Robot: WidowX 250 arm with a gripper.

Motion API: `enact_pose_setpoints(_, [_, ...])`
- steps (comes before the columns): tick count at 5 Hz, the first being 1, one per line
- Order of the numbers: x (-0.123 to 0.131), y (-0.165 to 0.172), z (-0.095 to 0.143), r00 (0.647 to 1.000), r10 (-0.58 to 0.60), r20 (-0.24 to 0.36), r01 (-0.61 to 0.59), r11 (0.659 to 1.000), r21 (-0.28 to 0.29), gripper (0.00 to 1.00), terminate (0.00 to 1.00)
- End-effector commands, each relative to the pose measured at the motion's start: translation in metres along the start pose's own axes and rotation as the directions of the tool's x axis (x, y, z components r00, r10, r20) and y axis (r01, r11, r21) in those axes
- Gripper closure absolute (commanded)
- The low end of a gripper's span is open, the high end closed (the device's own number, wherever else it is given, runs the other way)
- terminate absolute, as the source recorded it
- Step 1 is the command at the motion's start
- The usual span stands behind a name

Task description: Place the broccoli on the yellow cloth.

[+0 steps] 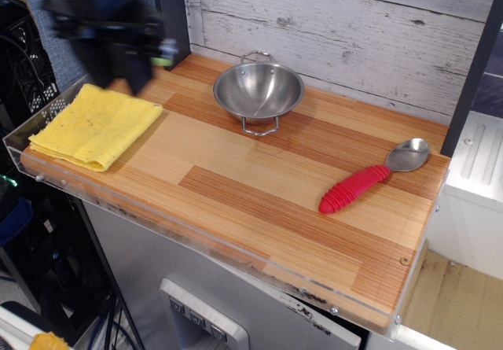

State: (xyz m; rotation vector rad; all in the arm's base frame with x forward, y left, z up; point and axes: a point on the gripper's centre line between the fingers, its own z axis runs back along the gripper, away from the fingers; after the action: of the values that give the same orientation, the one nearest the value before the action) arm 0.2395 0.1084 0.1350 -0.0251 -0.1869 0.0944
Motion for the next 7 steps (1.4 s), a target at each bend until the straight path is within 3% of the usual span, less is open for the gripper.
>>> enact_pose_setpoints(1, [0.019,0.087,0.002,0.998,0.050,-0.037,-0.048,0.997,0.054,1.00,0.00])
enact_pose_setpoints(3, [0.028,0.116,-0.032,0.992,0.073,-0.106,-0.060,0.991,0.121,1.00,0.00])
enact_pose_setpoints(4, [0.028,0.105,-0.057,0.988,0.066,-0.140,-0.047,0.990,0.135,1.00,0.00])
enact_pose_setpoints(5, [0.025,0.094,-0.081,0.981,0.065,-0.181,-0.049,0.994,0.095,1.00,0.00])
enact_pose_setpoints(7, [0.022,0.087,-0.093,0.975,0.058,-0.214,-0.043,0.996,0.077,1.00,0.00])
